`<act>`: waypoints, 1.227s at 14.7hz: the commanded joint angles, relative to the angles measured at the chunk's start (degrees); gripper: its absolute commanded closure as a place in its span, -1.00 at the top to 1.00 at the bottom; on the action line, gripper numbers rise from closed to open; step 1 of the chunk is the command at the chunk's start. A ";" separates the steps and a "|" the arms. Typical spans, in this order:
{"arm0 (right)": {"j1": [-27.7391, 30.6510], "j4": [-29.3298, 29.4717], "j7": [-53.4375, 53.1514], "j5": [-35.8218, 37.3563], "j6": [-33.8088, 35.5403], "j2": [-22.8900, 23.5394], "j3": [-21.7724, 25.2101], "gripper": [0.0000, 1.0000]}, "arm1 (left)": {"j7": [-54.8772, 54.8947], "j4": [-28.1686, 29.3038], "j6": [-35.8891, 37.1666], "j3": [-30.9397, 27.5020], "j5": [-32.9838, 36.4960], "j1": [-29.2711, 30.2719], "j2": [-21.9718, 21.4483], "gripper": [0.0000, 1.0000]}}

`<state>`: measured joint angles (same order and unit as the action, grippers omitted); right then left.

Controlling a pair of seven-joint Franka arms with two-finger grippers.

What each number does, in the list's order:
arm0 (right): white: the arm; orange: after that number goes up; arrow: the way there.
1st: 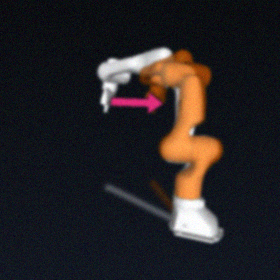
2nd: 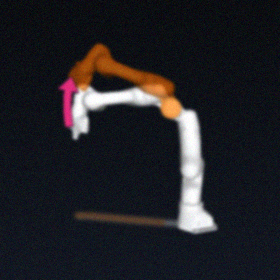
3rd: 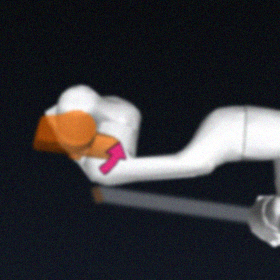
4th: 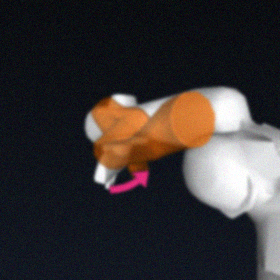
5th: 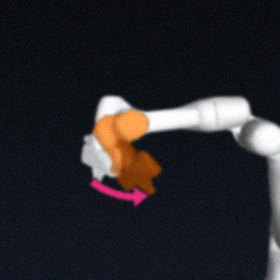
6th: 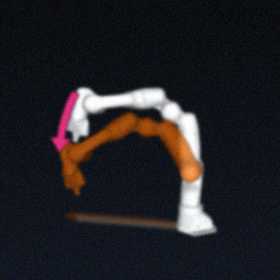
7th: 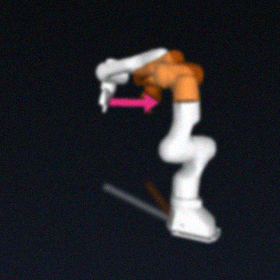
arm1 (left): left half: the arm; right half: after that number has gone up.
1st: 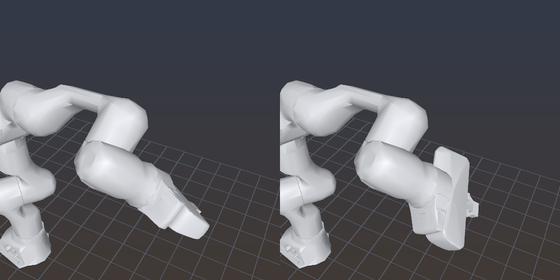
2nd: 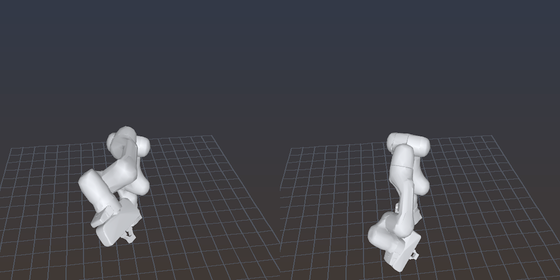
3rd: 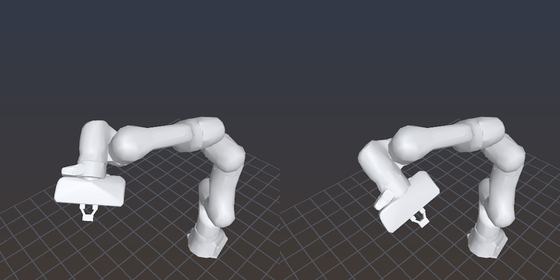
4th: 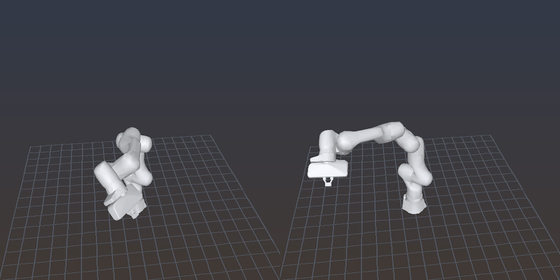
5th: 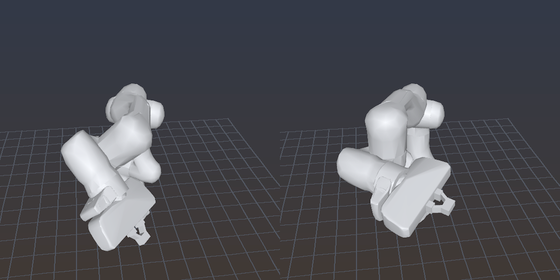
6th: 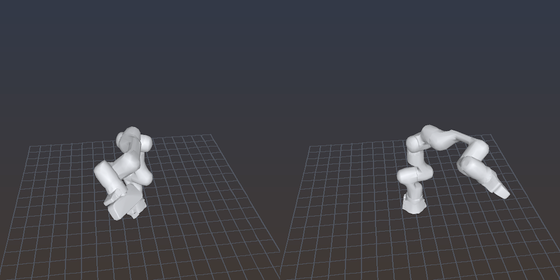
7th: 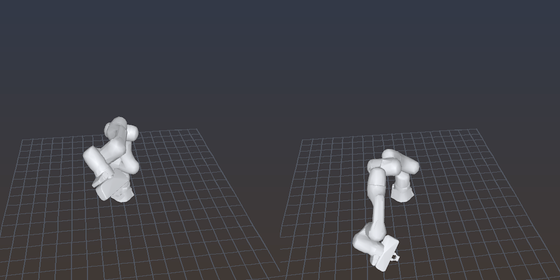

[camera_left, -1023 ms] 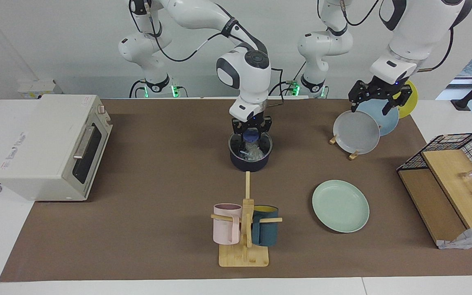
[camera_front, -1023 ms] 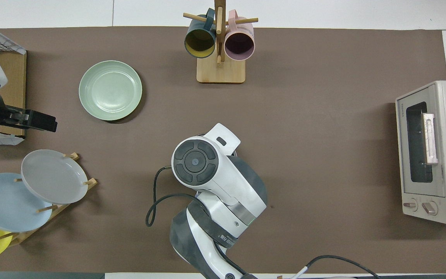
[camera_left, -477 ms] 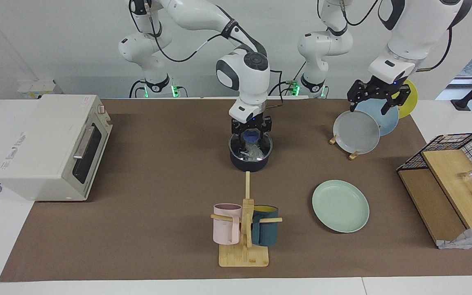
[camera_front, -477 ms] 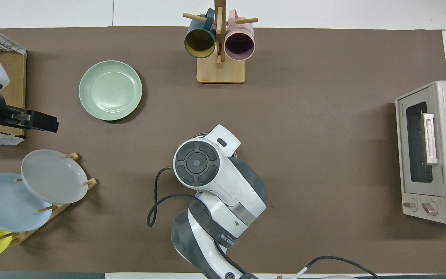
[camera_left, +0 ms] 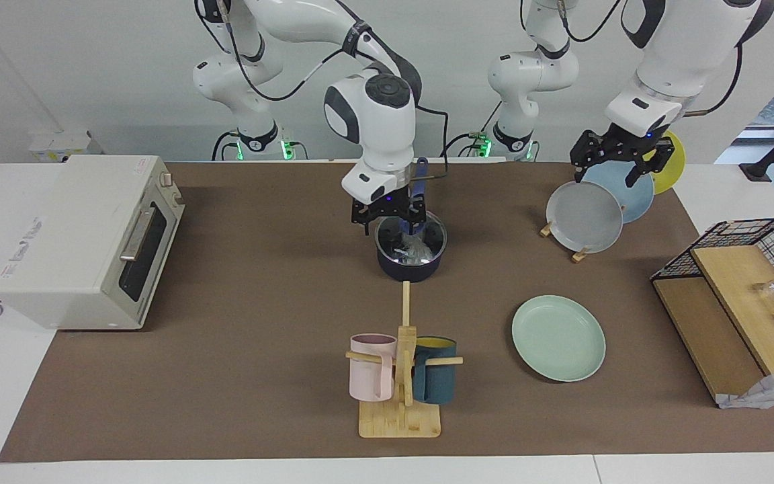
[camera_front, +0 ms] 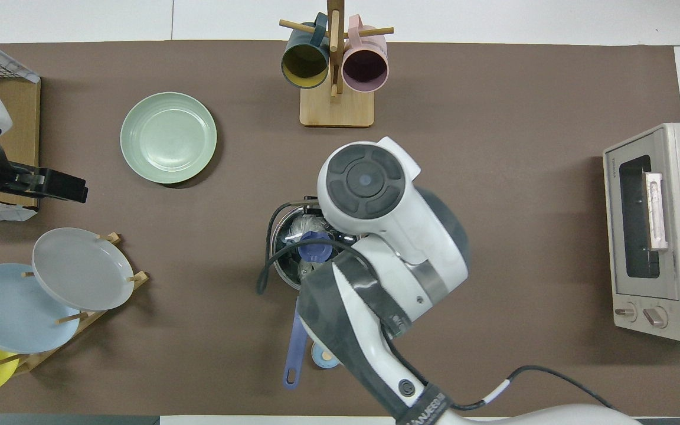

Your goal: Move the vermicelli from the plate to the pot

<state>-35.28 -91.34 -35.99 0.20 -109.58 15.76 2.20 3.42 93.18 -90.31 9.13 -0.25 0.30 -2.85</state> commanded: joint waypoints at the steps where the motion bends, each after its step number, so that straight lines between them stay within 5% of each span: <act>1: 5.82 7.37 5.56 -0.38 11.00 -1.60 -0.44 1.00 | -3.50 -1.86 0.22 -0.26 0.16 -0.74 0.48 1.00; 4: 10.92 12.93 11.70 -0.29 19.82 -2.83 -0.17 1.00 | -7.55 -1.78 0.83 0.44 0.95 -2.48 0.39 1.00; 10: 21.20 10.49 24.28 -0.29 28.53 -9.51 -0.09 1.00 | -8.78 -8.88 11.01 0.45 0.78 -2.58 3.37 1.00; 13: 23.67 5.76 26.41 -0.38 28.46 -12.67 0.70 1.00 | -8.78 -14.51 16.38 -1.13 -0.10 -2.50 5.83 1.00; 18: 26.39 1.87 27.98 -1.26 24.78 -15.49 0.97 1.00 | -11.51 -9.00 11.74 -3.24 -3.53 -2.76 3.39 1.00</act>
<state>-10.66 -85.88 -10.08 0.16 -81.52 3.03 3.31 -6.64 81.90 -76.95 6.66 -2.94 -1.83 1.39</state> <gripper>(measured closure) 0.000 0.000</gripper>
